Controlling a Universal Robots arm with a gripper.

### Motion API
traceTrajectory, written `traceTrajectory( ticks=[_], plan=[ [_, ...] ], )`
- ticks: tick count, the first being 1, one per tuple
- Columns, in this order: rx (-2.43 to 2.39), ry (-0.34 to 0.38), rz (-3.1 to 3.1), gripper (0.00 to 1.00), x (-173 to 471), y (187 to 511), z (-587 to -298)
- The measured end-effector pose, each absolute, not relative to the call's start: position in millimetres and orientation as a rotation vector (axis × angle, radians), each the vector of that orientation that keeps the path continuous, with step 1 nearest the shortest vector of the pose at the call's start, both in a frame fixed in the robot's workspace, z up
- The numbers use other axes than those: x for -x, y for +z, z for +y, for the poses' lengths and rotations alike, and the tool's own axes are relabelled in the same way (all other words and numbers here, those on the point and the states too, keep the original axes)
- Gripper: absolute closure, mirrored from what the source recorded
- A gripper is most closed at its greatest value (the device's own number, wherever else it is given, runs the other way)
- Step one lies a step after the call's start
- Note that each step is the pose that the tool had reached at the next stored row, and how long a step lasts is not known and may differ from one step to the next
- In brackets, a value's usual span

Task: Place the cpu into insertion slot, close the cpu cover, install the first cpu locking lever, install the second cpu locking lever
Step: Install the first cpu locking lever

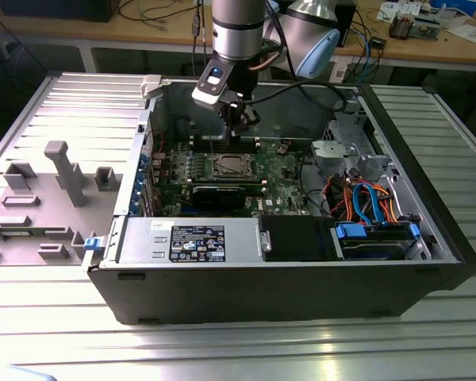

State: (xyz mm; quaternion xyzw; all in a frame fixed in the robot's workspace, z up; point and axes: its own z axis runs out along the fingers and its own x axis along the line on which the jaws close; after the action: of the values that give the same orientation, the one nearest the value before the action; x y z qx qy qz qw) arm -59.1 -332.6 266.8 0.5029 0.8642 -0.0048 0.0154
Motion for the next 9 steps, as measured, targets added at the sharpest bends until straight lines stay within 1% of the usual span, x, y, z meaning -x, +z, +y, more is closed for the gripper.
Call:
traceTrajectory(
  ticks=[9],
  plan=[
    [-1.429, -0.012, 2.762, 0.89, 59.0, 266.8, -332.6]
  ],
)
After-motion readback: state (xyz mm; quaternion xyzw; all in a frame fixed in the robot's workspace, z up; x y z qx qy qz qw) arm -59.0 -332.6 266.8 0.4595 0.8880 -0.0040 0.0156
